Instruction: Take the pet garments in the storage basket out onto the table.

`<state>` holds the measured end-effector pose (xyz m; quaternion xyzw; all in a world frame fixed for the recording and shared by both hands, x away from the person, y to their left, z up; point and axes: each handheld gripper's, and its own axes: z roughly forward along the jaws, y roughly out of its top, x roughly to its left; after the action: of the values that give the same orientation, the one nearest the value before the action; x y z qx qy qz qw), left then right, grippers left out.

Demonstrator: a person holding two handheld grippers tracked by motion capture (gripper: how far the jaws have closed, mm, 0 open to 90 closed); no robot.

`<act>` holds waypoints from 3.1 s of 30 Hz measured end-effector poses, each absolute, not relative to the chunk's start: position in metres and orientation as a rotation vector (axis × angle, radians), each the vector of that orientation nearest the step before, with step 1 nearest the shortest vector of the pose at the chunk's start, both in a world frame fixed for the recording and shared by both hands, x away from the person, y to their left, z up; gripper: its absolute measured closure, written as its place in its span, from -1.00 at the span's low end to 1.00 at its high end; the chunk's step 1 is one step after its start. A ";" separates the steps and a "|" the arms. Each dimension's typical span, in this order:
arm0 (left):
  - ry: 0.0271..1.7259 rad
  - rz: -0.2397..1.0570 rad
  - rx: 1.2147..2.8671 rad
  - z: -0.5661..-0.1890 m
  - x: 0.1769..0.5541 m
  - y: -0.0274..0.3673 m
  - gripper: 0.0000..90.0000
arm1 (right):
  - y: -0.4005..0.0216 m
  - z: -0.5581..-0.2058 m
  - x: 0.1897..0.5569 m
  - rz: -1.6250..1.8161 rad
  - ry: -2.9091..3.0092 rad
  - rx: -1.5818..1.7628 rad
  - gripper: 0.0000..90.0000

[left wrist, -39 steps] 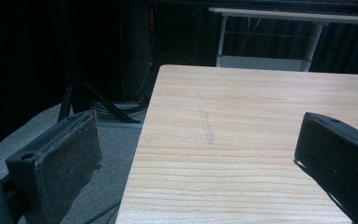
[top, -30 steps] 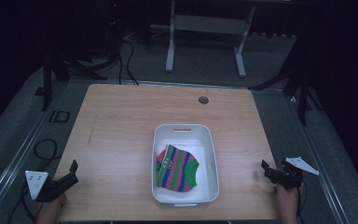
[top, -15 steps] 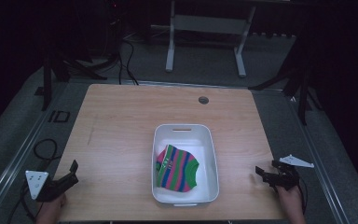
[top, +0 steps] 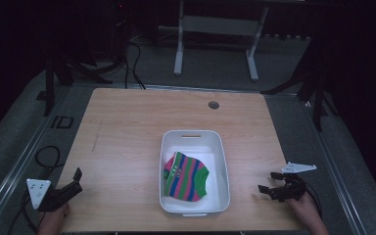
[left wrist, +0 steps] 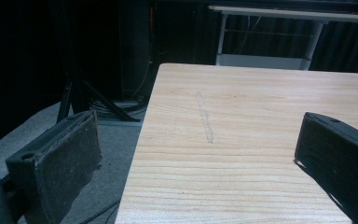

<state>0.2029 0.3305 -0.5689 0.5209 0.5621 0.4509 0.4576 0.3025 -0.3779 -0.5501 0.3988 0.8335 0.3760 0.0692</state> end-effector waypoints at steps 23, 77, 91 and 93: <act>1.384 1.099 1.293 -0.569 0.204 0.330 -0.98 | -0.303 -0.477 0.309 1.176 2.741 0.757 -0.74; 1.376 1.099 1.284 -0.569 0.203 0.331 -0.98 | -0.060 -0.501 0.354 0.723 3.088 0.094 -0.77; 1.375 1.097 1.284 -0.569 0.203 0.331 -0.98 | -0.043 -0.522 0.359 0.582 3.082 0.098 -0.12; 1.375 1.097 1.283 -0.569 0.203 0.331 -0.98 | -0.043 -0.518 0.357 0.561 3.069 0.086 0.36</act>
<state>0.2026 0.3313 -0.5690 0.5222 0.5595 0.4464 0.4637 0.3570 -0.0432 -0.5177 0.0276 0.9833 0.1798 0.0104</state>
